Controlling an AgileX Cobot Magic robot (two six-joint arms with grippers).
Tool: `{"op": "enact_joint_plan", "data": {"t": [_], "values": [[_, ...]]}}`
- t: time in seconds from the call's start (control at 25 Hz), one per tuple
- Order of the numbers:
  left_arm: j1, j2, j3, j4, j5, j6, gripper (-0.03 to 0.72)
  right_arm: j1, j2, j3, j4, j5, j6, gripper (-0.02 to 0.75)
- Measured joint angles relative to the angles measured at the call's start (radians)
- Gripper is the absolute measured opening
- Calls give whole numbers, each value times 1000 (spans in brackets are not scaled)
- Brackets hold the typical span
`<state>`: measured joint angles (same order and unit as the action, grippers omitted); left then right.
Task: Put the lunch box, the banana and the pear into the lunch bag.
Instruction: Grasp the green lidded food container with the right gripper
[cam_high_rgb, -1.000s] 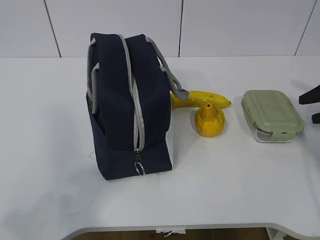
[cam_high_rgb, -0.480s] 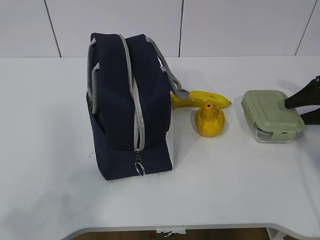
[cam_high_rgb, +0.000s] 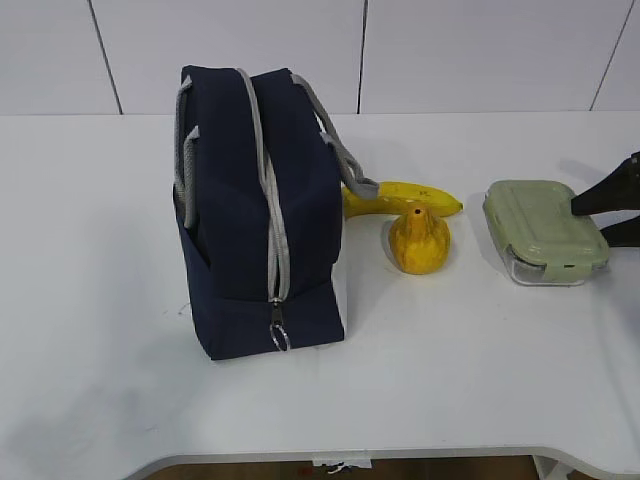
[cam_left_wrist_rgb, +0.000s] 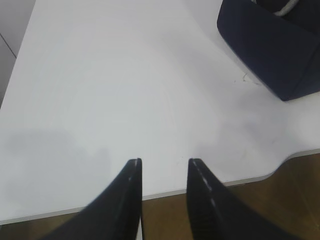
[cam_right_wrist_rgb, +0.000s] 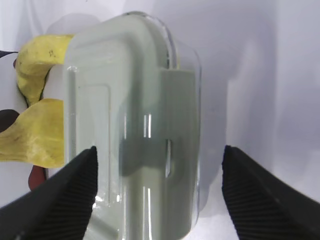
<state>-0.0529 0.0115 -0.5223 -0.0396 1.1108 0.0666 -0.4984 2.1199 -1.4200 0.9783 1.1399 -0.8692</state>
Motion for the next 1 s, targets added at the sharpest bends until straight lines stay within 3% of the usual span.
{"op": "enact_joint_plan", "data": {"t": [1.0], "values": [[0,0,0,0,0,0,240,0,59,-2,59,33,0,582]]}}
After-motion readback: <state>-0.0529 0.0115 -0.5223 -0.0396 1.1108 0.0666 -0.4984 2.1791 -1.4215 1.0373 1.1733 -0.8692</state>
